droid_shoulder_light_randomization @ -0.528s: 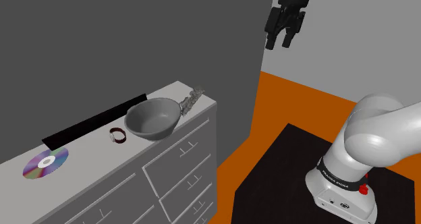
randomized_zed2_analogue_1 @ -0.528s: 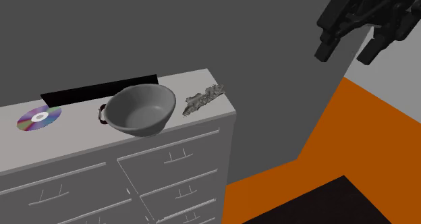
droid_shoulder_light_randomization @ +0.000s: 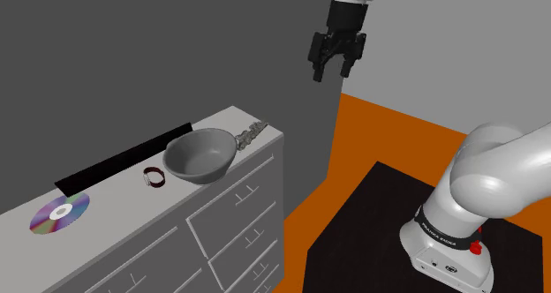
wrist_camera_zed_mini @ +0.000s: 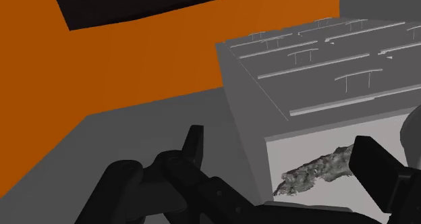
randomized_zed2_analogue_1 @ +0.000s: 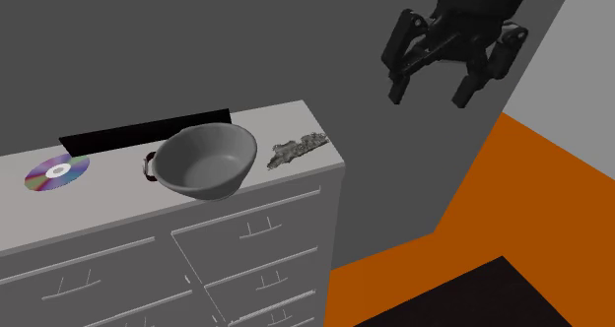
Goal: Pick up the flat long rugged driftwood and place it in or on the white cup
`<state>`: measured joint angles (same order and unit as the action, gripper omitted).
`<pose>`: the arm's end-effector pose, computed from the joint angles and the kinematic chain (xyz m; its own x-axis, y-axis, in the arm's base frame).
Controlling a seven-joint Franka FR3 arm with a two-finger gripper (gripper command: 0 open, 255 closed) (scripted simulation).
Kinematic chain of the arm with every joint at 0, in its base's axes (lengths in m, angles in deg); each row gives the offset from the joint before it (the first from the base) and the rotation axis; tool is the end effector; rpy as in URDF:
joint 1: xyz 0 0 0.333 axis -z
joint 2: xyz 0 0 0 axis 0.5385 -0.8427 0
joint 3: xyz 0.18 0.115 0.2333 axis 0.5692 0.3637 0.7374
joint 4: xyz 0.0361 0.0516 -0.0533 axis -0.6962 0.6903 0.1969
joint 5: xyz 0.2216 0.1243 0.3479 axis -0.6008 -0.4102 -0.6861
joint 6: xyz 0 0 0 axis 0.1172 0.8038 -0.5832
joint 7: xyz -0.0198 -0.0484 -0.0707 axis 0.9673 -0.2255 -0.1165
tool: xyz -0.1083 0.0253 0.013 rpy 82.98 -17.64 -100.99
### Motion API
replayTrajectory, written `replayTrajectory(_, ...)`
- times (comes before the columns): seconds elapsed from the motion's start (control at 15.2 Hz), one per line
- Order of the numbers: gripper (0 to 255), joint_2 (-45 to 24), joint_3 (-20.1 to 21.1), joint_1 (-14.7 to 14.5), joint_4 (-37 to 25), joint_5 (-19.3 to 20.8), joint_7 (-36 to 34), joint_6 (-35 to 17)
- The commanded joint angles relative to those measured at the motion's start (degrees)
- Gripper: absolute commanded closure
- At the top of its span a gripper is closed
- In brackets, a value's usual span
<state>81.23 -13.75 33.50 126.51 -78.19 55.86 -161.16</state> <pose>0.3853 0.0362 0.5914 0.9659 -0.2585 0.0170 -0.2539 -0.9578 -0.1350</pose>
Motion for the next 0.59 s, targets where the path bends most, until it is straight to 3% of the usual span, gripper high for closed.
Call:
replayTrajectory(0.0,0,-3.1,2.0,0.5,0.1,-0.1,-3.1,-3.4)
replayTrajectory(0.53,0,-18.3,9.8,2.3,-4.4,1.9,-16.9,-14.1)
